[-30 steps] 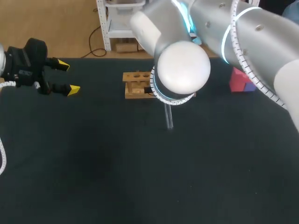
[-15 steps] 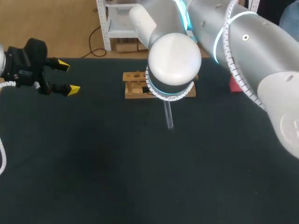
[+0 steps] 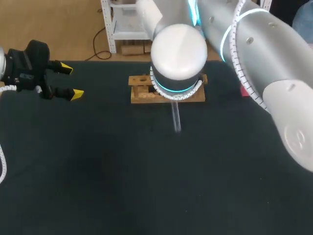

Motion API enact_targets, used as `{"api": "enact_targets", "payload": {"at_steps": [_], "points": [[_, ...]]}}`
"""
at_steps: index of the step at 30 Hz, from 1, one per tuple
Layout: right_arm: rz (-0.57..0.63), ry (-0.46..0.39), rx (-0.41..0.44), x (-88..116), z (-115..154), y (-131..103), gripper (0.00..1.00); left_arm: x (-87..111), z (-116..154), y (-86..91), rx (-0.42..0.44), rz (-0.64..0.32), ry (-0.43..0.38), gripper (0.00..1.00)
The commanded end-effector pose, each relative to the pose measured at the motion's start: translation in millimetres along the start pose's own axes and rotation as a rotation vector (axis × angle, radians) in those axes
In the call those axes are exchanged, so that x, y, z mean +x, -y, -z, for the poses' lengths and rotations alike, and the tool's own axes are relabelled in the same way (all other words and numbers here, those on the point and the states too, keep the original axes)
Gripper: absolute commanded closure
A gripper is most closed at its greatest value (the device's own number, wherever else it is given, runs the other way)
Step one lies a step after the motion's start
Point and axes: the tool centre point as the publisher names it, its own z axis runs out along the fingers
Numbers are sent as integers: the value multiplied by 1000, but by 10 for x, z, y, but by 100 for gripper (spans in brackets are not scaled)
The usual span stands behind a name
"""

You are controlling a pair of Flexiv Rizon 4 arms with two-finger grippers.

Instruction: Grasp the test tube, adjust it, and insert it.

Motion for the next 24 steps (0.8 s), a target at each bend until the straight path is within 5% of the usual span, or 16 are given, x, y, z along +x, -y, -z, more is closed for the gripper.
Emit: {"api": "enact_targets", "payload": {"at_steps": [1,16,24], "points": [[-4,11,-12,-29,158,70,100,24,-2,8,-4,-3,9,0],[-14,86,-16,-127,569,221,100,24,-2,8,-4,-3,9,0],[-61,198,-38,-276,835,261,100,24,-2,8,-4,-3,9,0]]}}
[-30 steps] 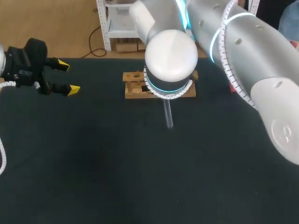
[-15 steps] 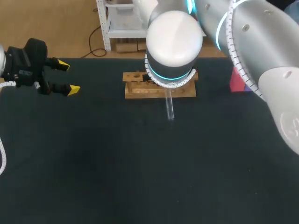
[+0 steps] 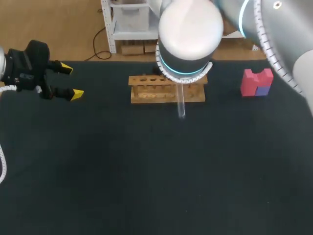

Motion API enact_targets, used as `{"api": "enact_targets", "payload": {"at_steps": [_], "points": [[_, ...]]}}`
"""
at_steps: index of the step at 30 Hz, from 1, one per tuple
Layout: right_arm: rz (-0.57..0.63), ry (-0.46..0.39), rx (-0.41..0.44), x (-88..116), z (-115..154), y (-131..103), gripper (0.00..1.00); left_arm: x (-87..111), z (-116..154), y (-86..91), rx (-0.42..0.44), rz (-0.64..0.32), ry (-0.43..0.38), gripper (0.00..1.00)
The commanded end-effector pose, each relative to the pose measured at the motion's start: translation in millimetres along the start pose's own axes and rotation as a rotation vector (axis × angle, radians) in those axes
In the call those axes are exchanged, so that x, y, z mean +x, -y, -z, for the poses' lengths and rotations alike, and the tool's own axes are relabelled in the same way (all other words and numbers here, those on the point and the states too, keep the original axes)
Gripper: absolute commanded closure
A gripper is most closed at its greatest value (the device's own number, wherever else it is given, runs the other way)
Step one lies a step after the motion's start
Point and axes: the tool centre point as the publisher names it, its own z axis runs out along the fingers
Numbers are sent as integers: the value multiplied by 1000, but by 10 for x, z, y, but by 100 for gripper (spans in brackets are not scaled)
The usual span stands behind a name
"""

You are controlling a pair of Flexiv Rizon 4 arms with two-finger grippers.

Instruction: Grasp the test tube, adjust it, and insert it.

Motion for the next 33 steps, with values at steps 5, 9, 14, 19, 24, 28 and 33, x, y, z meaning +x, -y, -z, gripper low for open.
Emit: {"api": "enact_targets", "payload": {"at_steps": [5,9,14,19,24,28,33], "points": [[-22,219,-77,-29,249,69,100,24,-2,8,-4,-3,9,0],[-31,301,-125,-131,303,58,100,24,-2,8,-4,-3,9,0],[-43,418,-172,-280,340,61,100,24,-2,8,-4,-3,9,0],[-70,538,-201,-421,400,72,100,24,-2,8,-4,-3,9,0],[-54,641,-221,-462,455,42,100,24,-2,8,-4,-3,9,0],[-43,697,-252,-464,433,12,100,24,-2,8,-4,-3,9,0],[-39,723,-270,-456,352,-3,100,24,-2,8,-4,-3,9,0]]}}
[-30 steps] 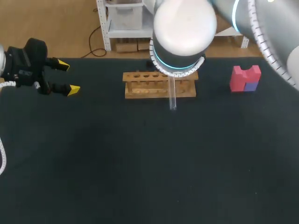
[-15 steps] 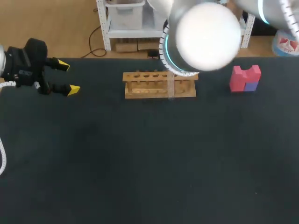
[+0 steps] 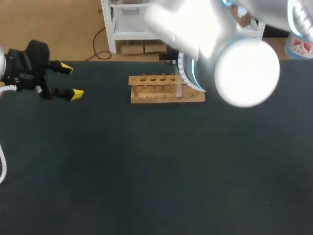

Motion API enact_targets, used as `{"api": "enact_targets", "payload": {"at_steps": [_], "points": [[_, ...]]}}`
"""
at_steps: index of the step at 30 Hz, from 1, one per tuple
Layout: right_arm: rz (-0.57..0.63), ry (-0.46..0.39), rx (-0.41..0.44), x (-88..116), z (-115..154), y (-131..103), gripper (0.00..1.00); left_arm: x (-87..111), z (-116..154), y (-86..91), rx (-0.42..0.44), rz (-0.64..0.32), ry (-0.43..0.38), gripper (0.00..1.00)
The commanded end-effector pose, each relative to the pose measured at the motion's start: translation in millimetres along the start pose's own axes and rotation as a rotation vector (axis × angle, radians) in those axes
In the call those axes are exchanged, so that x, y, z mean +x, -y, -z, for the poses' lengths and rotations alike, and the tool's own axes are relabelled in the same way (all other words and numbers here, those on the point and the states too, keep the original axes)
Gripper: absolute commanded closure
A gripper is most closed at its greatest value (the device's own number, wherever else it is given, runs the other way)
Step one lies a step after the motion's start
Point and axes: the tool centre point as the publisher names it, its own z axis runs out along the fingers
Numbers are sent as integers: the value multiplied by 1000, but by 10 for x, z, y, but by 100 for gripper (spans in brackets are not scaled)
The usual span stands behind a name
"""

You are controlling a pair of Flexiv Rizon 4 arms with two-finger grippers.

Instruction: Grasp the test tube, adjust it, and insert it.

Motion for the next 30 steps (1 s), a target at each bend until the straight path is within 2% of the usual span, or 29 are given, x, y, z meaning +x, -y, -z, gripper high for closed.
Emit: {"api": "enact_targets", "payload": {"at_steps": [1,8,18,30], "points": [[2,353,-45,73,-18,55,100,24,-2,8,-4,-3,9,0],[14,363,-66,52,-162,63,100,24,-2,8,-4,-3,9,0],[-3,404,-97,-121,-133,11,100,24,-2,8,-4,-3,9,0],[-40,441,-95,-233,-356,10,100,24,-2,8,-4,-3,9,0]]}}
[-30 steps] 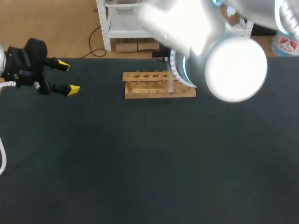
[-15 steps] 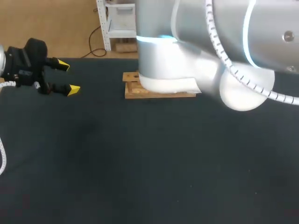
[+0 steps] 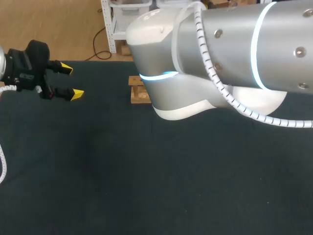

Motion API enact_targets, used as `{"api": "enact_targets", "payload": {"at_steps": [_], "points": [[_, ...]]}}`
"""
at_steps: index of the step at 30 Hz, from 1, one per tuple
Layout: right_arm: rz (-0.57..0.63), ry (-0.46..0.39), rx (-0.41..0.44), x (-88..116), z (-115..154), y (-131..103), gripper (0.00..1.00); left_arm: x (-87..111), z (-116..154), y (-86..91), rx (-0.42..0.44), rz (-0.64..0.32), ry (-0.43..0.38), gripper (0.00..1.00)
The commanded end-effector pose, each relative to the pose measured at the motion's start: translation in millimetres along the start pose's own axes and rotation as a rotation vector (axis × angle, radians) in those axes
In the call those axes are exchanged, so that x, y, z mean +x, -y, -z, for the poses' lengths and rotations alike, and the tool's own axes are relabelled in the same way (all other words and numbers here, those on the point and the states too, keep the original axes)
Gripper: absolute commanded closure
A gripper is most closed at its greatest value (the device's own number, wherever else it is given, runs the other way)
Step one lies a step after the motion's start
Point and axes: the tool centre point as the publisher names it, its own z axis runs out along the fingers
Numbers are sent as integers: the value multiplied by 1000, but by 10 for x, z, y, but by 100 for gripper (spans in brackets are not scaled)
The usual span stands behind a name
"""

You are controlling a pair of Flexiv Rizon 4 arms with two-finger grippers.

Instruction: Grasp the test tube, adjust it, and insert it.

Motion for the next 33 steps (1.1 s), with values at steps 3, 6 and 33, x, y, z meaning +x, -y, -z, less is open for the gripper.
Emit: {"api": "enact_targets", "payload": {"at_steps": [3,6,33], "points": [[-27,335,-11,-17,-148,-13,100,24,-2,8,-4,-3,9,0],[-30,357,-17,-14,-216,-24,100,24,-2,8,-4,-3,9,0],[-1,570,-75,-65,-432,102,100,24,-2,8,-4,-3,9,0]]}}
